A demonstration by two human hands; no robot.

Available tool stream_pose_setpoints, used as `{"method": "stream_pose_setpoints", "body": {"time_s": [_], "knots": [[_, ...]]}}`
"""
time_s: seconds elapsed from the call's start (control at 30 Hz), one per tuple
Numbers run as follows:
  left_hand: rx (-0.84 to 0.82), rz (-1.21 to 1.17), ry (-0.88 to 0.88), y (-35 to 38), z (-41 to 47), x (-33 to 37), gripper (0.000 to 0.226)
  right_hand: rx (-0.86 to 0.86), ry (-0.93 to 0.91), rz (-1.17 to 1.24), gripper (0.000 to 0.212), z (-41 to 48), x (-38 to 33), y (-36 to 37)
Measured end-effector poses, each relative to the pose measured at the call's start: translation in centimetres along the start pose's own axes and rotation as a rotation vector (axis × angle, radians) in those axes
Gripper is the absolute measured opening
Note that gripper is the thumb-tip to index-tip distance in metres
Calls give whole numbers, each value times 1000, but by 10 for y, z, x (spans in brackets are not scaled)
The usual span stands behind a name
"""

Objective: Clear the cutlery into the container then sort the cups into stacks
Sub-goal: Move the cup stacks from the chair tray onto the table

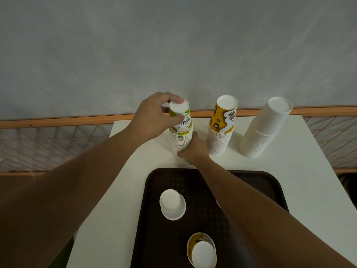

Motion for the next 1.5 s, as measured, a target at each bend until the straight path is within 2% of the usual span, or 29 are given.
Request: {"method": "stream_pose_setpoints", "body": {"time_s": [0.13, 0.27, 0.4, 0.53, 0.7, 0.87, 0.93, 1.13, 1.3, 1.5], "knots": [[-3, 12, -37, -4, -8, 3, 47, -60, 31, -42, 85, -13, -5, -6], [31, 21, -51, -19, -31, 11, 64, -99, 51, -54, 71, -42, -21, -28], [181, 7, -20, -48, -72, 17, 60, 11, -73, -45, 50, -90, -59, -56], [291, -34, 21, -92, -132, 19, 51, 113, -256, 24, 41, -145, -116, -62], [350, 73, 69, -167, -211, -4, 49, 68, -439, 121, 37, -199, -198, -5], [451, 291, 59, -262, -278, -46, 45, -141, -509, 187, 30, -233, -264, 101], [503, 368, 19, -298, -302, -66, 44, -238, -499, 220, 37, -242, -282, 149], [535, 617, -192, -389, -346, -157, 51, -415, -443, 214, 86, -249, -324, 273], [503, 515, -359, -422, -358, -230, 58, -407, -429, 136, 104, -230, -344, 358], [442, 337, -334, -433, -351, -277, 63, -269, -463, 22, 106, -208, -347, 425]]}}
Point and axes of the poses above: each hand's wrist, its own z-axis towards the middle knuckle, its own y-axis out of the palm, x = y × z, the point moved 2 cm from there along z, towards the middle knuckle, and after that the axes turned 10 degrees about -y, right-handed, at the moved point
